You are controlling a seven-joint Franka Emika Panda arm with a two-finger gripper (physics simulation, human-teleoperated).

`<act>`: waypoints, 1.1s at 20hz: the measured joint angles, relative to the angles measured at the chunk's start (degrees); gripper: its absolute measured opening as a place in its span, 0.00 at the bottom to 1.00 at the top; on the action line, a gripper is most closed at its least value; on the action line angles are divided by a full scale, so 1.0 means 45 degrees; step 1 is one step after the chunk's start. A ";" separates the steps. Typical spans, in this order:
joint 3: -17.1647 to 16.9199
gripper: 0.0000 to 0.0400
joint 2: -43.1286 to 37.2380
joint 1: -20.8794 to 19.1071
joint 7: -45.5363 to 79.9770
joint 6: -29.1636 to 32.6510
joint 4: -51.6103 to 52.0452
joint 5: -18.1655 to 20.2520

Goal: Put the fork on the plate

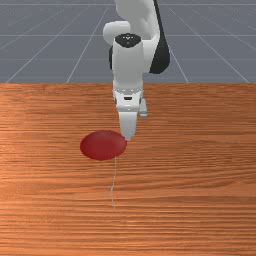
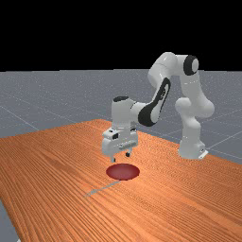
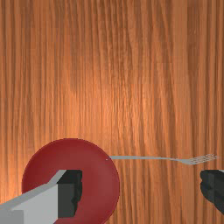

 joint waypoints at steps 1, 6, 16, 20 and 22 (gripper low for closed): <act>-0.0029 1.00 -0.0028 0.0013 0.0252 -0.0013 -0.0049 0.0098; -0.0383 0.61 -0.0926 0.0082 0.2235 0.0139 -0.1604 0.0676; -0.1829 0.00 -0.1736 -0.0223 1.4478 -0.0813 -0.3476 0.5679; -0.1834 0.00 -0.1211 -0.0227 1.4824 -0.0511 -0.2784 0.5883; -0.1808 0.39 -0.0701 -0.0239 1.4915 -0.0410 -0.1796 0.5903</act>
